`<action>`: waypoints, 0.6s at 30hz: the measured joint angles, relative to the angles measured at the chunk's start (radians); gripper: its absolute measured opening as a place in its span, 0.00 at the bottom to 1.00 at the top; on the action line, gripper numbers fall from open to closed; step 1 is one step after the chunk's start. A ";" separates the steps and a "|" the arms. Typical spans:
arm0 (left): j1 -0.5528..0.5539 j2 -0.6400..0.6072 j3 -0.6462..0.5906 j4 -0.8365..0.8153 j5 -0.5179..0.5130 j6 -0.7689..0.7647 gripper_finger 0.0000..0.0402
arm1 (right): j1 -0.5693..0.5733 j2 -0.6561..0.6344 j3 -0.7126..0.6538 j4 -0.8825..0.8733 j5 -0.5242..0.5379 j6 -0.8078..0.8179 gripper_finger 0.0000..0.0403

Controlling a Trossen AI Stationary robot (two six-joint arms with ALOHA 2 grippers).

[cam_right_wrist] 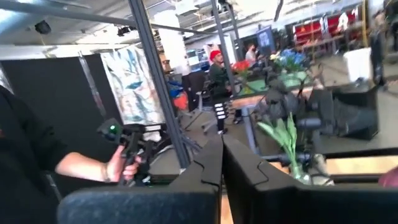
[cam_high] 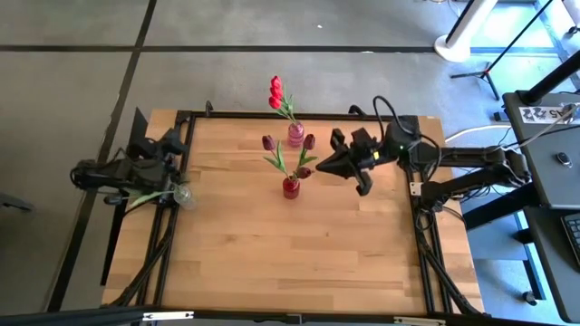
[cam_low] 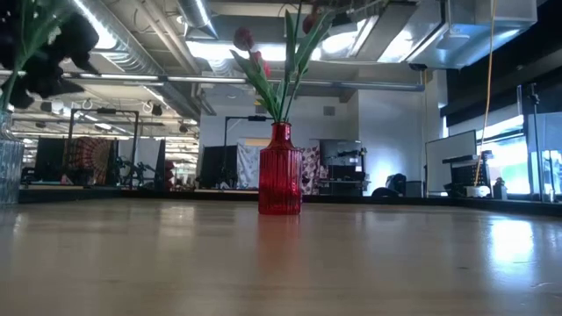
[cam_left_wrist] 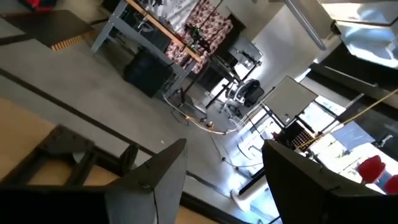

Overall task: Sort flowers into vase by color
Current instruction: Return to Home Position

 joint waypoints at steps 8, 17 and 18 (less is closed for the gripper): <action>0.029 0.001 -0.041 -0.001 0.000 -0.033 0.51 | 0.109 0.001 0.001 -0.059 0.166 -0.064 0.03; 0.030 0.015 -0.042 0.048 0.031 0.147 0.51 | 0.173 -0.007 0.002 -0.037 0.132 -0.063 0.03; 0.030 0.015 -0.042 0.067 0.013 0.184 0.51 | 0.171 -0.007 0.002 -0.038 0.134 -0.062 0.03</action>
